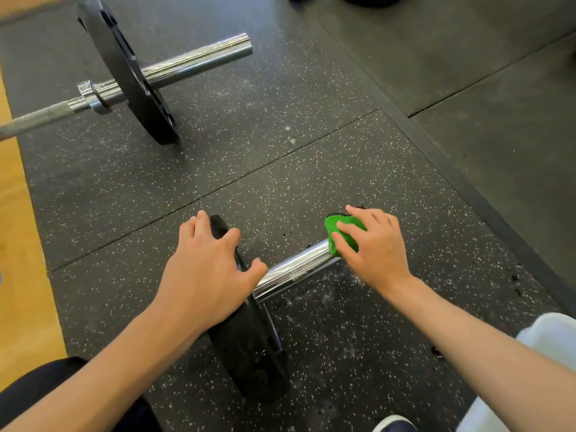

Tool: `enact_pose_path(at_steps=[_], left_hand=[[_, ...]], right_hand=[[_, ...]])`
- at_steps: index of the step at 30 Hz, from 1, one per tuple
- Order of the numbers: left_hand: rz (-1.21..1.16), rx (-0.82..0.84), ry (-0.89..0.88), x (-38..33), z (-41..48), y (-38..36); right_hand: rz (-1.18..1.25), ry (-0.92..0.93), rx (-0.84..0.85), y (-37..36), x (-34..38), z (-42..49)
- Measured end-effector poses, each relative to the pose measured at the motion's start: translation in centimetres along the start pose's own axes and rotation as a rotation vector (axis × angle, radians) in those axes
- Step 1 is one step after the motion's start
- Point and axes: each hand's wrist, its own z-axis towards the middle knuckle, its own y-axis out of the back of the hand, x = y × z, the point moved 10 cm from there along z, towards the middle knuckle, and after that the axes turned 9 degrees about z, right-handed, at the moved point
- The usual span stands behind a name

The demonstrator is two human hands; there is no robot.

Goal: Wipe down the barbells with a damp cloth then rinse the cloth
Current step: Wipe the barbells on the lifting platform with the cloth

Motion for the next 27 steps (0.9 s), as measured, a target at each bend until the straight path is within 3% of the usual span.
enact_pose_path(at_steps=[3,7,12,16,21,24,27], left_hand=[[0.002,-0.005,-0.011,0.0,0.2,-0.2],[0.004,-0.004,-0.023,0.0,0.2,-0.5],[0.000,0.001,-0.023,0.0,-0.2,-0.3],[-0.108,0.031,0.012,-0.1,-0.4,-0.3],[-0.096,-0.015,0.076,-0.1,-0.2,-0.2],[-0.076,-0.023,0.083,0.0,-0.1,-0.2],[-0.071,-0.035,0.086,0.0,0.1,0.1]], right_hand=[[-0.033,-0.087,0.193,-2.4,-0.7,0.9],[-0.039,-0.115,0.098,-2.8,0.7,-0.8],[-0.053,0.136,0.136,-2.5,2.3,-2.4],[-0.015,-0.158,0.111,-1.6,-3.8,-0.5],[0.060,-0.338,0.061,-2.9,-2.7,-0.4],[0.020,-0.234,0.052,-2.6,-1.1,-0.6],[-0.011,0.001,0.086,-2.4,0.8,-1.7]])
